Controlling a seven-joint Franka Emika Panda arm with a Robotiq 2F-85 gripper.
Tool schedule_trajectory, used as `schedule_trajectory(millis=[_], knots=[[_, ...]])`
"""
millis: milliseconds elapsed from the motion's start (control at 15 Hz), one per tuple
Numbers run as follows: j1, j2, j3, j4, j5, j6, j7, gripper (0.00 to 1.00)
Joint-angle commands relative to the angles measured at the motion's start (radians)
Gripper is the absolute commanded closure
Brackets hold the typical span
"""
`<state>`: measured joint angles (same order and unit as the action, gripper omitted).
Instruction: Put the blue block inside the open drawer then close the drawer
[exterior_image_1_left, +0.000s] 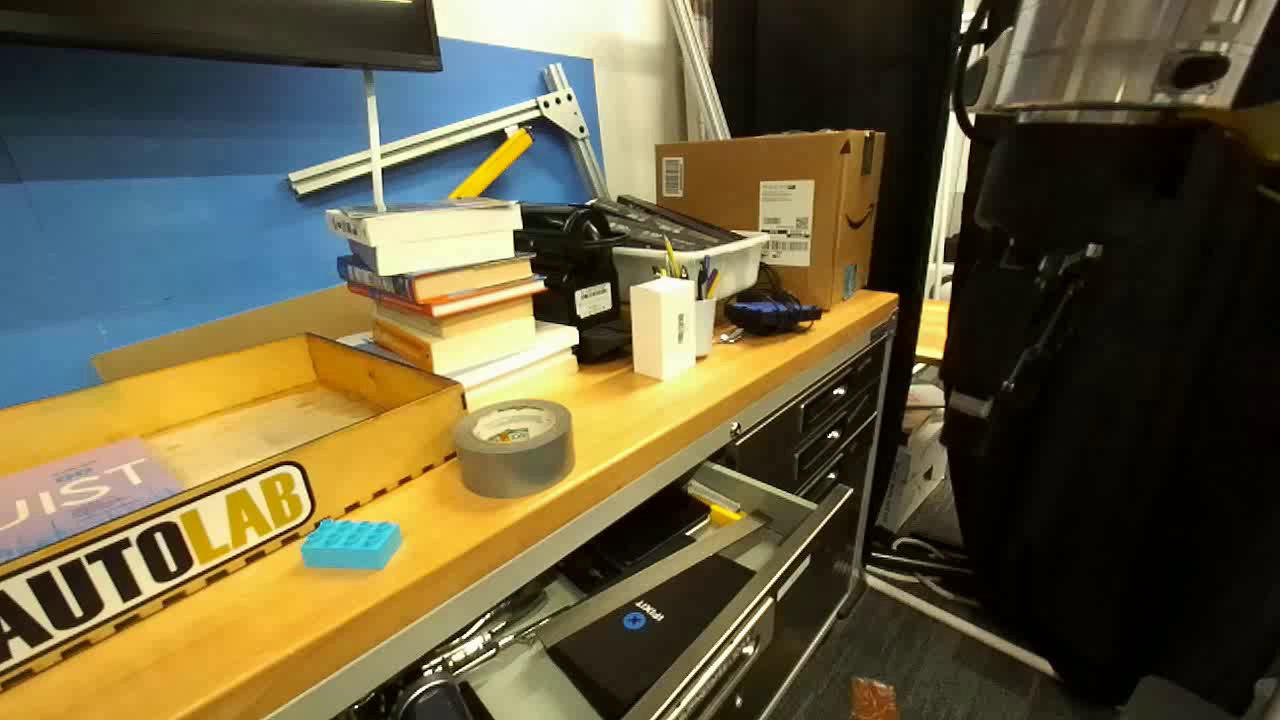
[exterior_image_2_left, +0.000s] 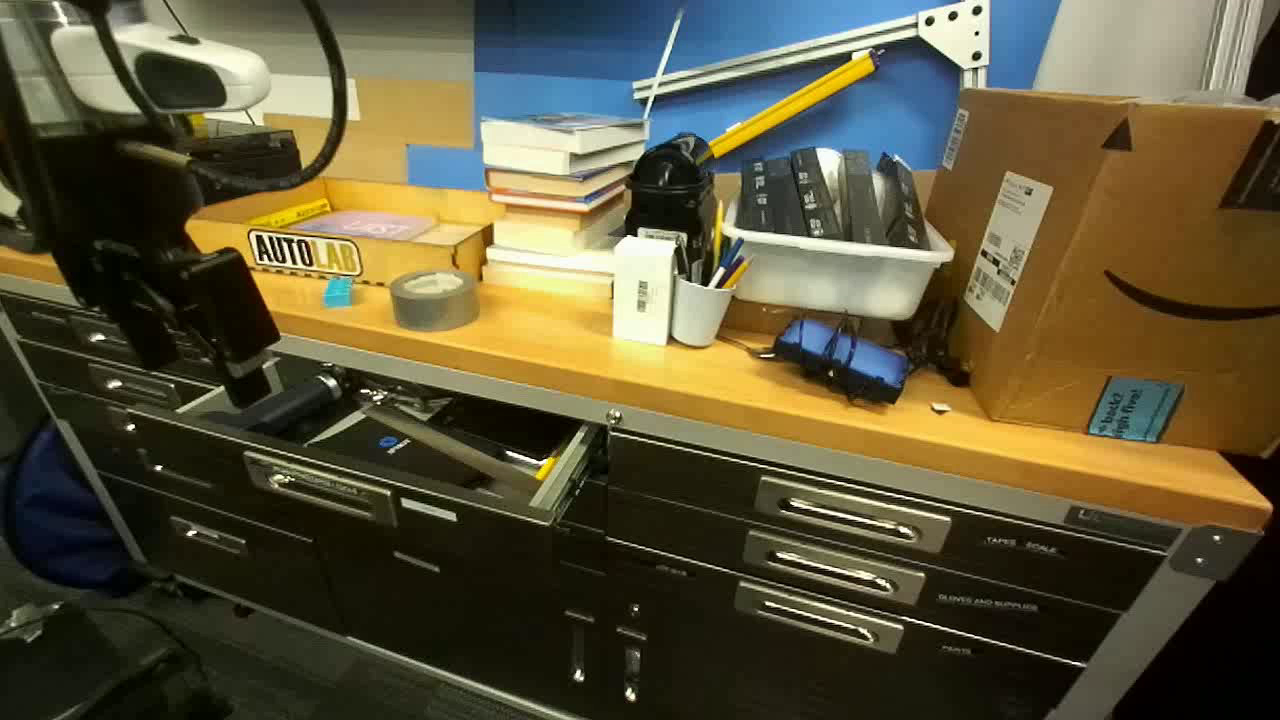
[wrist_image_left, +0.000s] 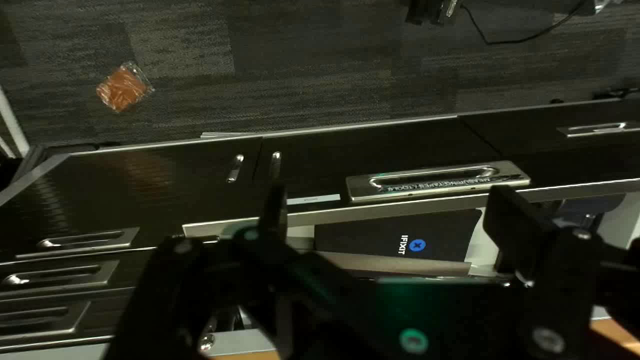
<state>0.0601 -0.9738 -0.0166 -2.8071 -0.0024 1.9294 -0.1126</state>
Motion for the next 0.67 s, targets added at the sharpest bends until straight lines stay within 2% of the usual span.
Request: schedule_trajectory(millis=[0, 400, 600], knots=[[0.000, 0.001, 0.000, 0.002, 0.000, -0.003, 0.000, 0.00], [0.000, 0.001, 0.000, 0.002, 0.000, -0.003, 0.000, 0.00], [-0.004, 0.086, 0.035, 0.095, -0.032, -0.054, 0.021, 0.00]])
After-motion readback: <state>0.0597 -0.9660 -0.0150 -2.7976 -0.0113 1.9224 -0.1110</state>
